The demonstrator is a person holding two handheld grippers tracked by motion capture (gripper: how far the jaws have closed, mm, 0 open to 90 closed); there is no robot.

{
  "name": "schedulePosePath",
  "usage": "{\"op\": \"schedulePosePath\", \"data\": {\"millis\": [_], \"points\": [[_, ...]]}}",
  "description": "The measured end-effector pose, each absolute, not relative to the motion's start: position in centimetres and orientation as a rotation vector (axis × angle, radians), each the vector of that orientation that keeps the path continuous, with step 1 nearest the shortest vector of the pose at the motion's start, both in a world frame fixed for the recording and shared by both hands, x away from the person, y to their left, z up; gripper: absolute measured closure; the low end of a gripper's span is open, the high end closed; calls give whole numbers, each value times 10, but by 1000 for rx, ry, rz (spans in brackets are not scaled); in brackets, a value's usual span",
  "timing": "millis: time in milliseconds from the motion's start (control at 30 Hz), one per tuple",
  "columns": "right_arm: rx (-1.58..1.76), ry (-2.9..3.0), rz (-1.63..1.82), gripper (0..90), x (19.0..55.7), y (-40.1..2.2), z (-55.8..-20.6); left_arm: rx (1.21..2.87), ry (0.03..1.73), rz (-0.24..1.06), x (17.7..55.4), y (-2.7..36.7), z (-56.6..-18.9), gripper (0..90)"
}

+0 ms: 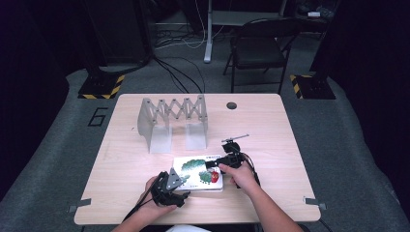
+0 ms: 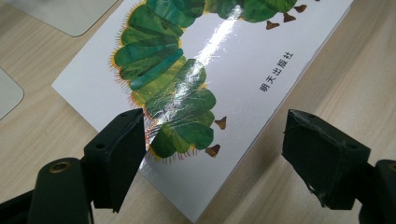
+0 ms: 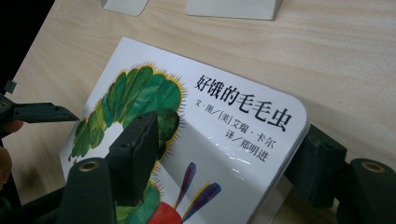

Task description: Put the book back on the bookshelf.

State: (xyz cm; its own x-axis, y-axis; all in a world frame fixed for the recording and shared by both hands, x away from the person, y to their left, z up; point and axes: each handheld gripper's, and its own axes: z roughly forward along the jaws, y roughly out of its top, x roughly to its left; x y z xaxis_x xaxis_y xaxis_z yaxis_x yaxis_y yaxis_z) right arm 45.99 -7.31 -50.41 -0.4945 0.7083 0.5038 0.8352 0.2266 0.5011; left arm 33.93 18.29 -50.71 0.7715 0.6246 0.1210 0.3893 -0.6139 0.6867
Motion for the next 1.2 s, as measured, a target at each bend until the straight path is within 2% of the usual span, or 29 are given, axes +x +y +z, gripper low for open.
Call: {"op": "schedulePosePath", "data": {"millis": [167, 333, 533, 567, 633, 767, 967, 1067, 1200], "points": [[-1483, -2324, -1130, 317, 460, -73, -505, 2251, 811, 457, 343, 189, -500, 264], [-1485, -2324, -1131, 317, 459, -73, -505, 2216, 858, 414, 348, 194, -497, 258], [-1486, -2324, -1120, 318, 459, -72, -504, 2202, 910, 400, 360, 193, -503, 182], [-1489, -2324, -1114, 317, 458, -72, -503, 2185, 931, 368, 362, 196, -505, 147], [-1488, -2326, -1121, 317, 458, -72, -504, 2177, 944, 345, 364, 197, -506, 145], [-1480, -2331, -1134, 318, 458, -73, -505, 2176, 969, 366, 368, 196, -508, 68], [-1486, -2324, -1131, 317, 458, -73, -505, 2185, 1005, 297, 373, 197, -508, 45], [-1480, -2332, -1135, 317, 458, -74, -505, 2175, 1031, 277, 376, 198, -509, 0], [-1489, -2323, -1131, 317, 458, -73, -504, 2159, 1058, 222, 380, 200, -512, 0]]}}
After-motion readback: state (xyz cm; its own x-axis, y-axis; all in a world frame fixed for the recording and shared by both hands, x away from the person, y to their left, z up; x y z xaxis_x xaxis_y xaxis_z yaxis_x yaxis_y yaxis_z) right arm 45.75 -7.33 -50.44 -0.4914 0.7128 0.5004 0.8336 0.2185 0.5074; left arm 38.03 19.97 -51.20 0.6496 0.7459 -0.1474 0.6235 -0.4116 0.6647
